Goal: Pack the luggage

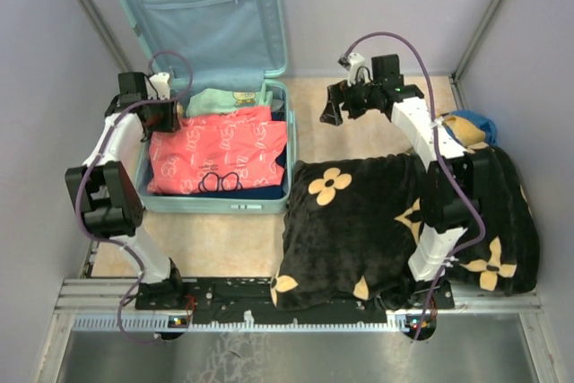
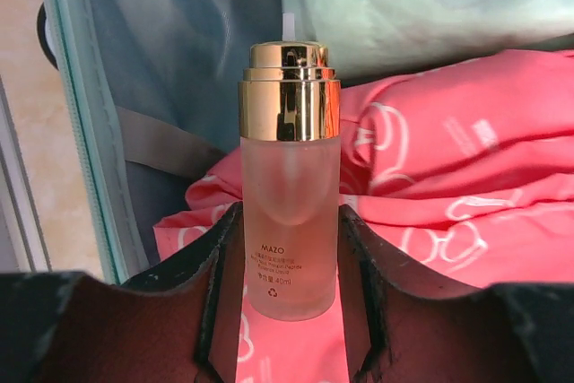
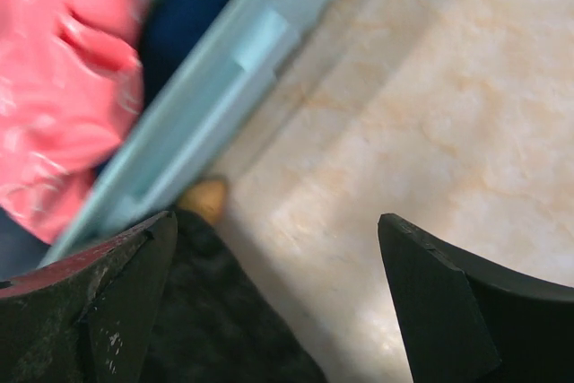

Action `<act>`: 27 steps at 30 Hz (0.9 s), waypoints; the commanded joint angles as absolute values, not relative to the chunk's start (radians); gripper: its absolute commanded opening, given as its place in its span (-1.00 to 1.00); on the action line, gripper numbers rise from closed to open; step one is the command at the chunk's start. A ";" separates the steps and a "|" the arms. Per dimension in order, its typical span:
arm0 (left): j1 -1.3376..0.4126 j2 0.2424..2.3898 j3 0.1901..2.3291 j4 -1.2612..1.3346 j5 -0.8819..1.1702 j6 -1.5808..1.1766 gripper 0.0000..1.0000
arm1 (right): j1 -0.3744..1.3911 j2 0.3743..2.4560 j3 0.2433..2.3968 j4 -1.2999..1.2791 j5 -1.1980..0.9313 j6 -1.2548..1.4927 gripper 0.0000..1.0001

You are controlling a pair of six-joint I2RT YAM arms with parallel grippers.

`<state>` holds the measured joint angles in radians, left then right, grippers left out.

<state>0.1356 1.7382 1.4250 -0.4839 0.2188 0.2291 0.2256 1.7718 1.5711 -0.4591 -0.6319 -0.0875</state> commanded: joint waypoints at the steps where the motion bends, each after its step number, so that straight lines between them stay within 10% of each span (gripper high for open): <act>1: 0.138 1.793 1.495 -0.486 0.126 0.289 -0.51 | 0.226 1.821 1.613 -0.574 -0.534 -0.316 0.86; 15: 0.141 1.831 1.640 -0.531 0.287 0.379 0.99 | 0.225 1.797 1.427 -0.734 -0.606 -0.726 0.98; 27: 0.080 1.771 1.636 -0.480 0.689 0.677 1.00 | 0.229 1.760 1.333 -0.846 -0.672 -0.962 0.98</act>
